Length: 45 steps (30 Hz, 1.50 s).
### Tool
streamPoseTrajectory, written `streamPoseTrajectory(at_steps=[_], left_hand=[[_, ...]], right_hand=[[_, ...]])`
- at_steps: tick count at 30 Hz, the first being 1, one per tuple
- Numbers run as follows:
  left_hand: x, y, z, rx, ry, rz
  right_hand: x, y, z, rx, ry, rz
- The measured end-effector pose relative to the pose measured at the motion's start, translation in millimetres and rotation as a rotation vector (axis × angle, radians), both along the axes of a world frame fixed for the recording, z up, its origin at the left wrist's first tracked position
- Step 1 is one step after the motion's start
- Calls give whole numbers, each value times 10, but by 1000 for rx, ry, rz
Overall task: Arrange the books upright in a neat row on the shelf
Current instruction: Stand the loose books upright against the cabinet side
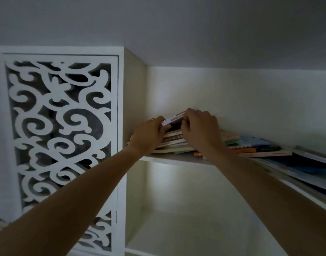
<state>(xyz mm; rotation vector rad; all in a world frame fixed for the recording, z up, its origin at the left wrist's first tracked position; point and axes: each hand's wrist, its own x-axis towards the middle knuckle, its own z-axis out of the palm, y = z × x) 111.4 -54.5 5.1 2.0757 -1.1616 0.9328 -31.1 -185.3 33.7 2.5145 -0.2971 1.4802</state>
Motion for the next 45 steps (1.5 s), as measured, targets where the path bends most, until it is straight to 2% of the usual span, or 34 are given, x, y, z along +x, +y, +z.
streamPoseTrajectory(at_steps=[3, 6, 10, 13, 15, 22, 28, 31, 36, 39, 45], left_hand=[[81, 90, -53, -43, -50, -42], [191, 174, -59, -52, 5, -78], [330, 229, -74, 52, 28, -168], [367, 259, -15, 164, 58, -223], [381, 271, 18, 222, 12, -217], [386, 210, 161, 155, -50, -362], [334, 142, 216, 242, -112, -351], [325, 99, 215, 174, -84, -349], [348, 70, 219, 175, -87, -281], [357, 35, 179, 81, 5, -271], [283, 64, 61, -153, 32, -232]], right_hand=[[24, 47, 13, -4, 26, 26], [-27, -30, 31, 49, 118, 31], [-192, -223, -17, 189, 220, 129], [-239, -229, -59, 310, 179, 124], [-235, -194, -54, 379, 134, 89], [-187, -61, 29, 457, 11, 96], [-51, -19, 140, 494, -80, 169], [-8, -1, 170, 484, -113, 212], [85, -37, 215, 455, -136, 262], [143, -24, 220, 436, -146, 244], [257, 86, 260, 363, -142, 323]])
